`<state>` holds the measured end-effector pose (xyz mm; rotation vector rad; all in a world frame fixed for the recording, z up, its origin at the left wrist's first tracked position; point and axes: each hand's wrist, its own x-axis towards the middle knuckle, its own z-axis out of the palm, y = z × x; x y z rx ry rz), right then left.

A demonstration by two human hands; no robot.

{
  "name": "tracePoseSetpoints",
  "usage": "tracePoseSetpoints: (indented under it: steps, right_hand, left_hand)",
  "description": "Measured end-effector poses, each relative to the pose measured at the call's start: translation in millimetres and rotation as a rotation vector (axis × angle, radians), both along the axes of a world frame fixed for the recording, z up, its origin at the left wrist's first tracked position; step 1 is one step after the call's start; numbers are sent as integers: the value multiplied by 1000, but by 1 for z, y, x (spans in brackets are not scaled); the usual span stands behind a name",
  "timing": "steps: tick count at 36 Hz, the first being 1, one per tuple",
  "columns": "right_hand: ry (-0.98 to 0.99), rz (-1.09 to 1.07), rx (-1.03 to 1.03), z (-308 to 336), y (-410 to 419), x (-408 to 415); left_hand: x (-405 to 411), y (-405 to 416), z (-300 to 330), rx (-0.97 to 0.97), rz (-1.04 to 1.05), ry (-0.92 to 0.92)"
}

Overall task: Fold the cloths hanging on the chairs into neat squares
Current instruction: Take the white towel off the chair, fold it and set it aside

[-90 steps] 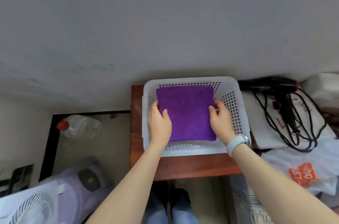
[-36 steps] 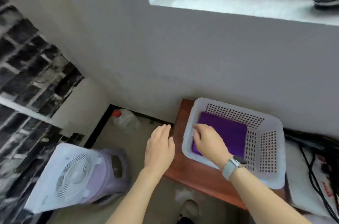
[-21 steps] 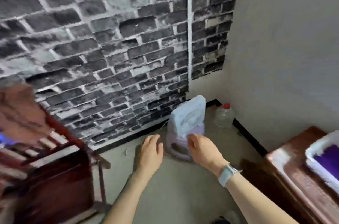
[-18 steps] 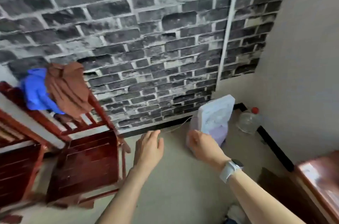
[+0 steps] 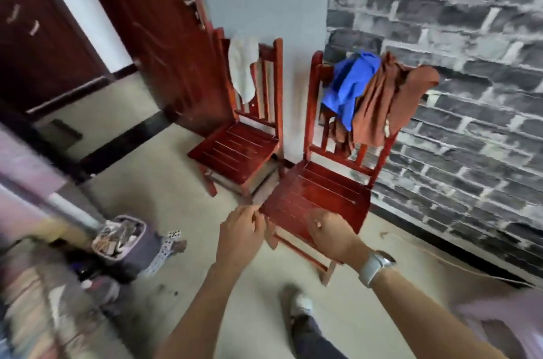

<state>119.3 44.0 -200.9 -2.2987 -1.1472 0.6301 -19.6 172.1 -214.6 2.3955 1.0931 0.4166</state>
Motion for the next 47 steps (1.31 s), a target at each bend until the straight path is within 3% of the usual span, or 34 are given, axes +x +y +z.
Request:
tracePoseSetpoints:
  steps: [11, 22, 29, 36, 41, 43, 47]
  right_hand:
    - [51, 163, 4, -20, 235, 63]
    - [22, 91, 42, 0, 424, 138]
    - [19, -173, 134, 5, 530, 209]
    - [223, -717, 272, 16, 631, 301]
    - [665, -1042, 364, -5, 682, 345]
    - [742, -1138, 438, -13, 697, 354]
    - [411, -1212, 516, -2, 710, 363]
  left_hand:
    - [50, 216, -3, -76, 123, 35]
    - [119, 385, 21, -159, 156, -51]
    - [185, 502, 18, -178, 36, -31]
    - [291, 631, 19, -154, -236, -63]
    - [352, 700, 20, -166, -398, -81]
    - [372, 718, 20, -174, -463, -82]
    - [403, 739, 16, -139, -605, -144]
